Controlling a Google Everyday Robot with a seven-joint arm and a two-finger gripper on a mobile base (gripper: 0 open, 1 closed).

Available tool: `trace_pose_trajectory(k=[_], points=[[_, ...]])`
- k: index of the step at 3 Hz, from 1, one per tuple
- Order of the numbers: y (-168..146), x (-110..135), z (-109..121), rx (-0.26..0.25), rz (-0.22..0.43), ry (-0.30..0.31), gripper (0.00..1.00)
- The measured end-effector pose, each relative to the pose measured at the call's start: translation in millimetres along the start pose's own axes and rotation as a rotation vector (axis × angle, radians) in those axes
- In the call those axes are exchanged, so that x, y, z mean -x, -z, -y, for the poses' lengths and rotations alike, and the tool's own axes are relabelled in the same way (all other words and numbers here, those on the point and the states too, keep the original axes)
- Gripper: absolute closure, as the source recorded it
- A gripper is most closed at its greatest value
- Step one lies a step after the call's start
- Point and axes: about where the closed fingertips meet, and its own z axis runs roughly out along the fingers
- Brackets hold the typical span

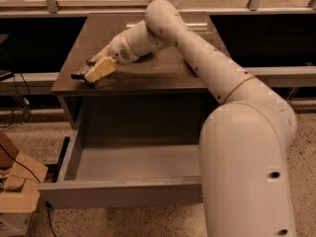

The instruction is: Place rxbar chocolate into top drawer

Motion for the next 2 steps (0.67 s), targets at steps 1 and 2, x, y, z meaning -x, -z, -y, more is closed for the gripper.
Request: trace_pose_trajectory(k=[1,2], points=[[1.2,-34.1,-14.5,0.052,-0.112,-0.182,1.00],[-0.6,-32.0,-14.7,0.052,-0.112,-0.182,1.00]])
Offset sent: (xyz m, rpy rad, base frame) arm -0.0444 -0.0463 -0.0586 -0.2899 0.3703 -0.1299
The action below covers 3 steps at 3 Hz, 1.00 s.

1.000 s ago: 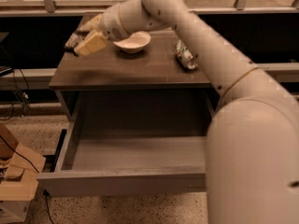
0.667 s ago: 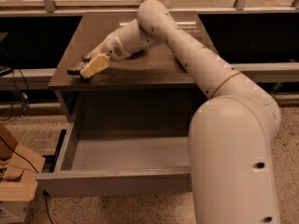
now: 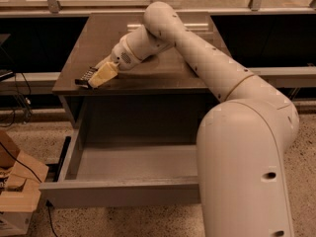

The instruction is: Place rxbar chocolate into top drawer

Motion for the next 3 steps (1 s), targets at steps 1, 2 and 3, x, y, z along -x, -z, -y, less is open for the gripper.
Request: trace_pose_trajectory(k=[1,2,3], points=[[-0.3,0.3,-0.1,0.000,0.000,0.000,1.00],[-0.9,0.7,-0.2,0.000,0.000,0.000,1.00],[-1.1,0.8,-0.2,0.000,0.000,0.000,0.97]])
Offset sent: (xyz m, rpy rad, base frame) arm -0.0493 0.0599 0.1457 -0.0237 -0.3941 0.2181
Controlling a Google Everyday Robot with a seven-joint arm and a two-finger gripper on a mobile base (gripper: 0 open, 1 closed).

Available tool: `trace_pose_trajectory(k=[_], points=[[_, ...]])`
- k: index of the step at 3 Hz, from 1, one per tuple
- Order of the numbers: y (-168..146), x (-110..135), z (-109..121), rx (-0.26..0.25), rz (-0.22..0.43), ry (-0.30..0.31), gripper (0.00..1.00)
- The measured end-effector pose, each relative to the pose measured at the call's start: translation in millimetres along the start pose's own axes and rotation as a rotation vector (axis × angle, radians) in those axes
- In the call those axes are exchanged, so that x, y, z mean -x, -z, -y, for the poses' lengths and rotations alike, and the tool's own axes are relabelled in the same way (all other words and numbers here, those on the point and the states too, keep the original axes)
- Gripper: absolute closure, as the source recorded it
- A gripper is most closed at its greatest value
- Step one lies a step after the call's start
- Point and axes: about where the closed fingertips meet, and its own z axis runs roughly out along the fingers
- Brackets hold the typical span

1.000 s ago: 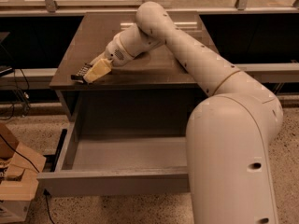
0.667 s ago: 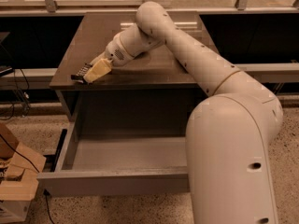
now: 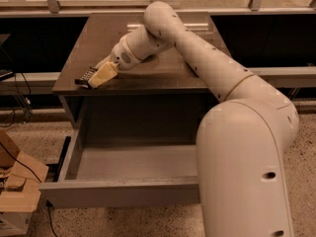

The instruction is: Place rxbar chocolate into top drawer

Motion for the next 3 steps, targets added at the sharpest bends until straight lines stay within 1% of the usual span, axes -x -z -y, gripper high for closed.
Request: trace_pose_trajectory(k=[1,3], points=[[0.0,0.0,0.0,0.000,0.000,0.000,0.73],[-0.1,0.0,0.0,0.000,0.000,0.000,0.28]])
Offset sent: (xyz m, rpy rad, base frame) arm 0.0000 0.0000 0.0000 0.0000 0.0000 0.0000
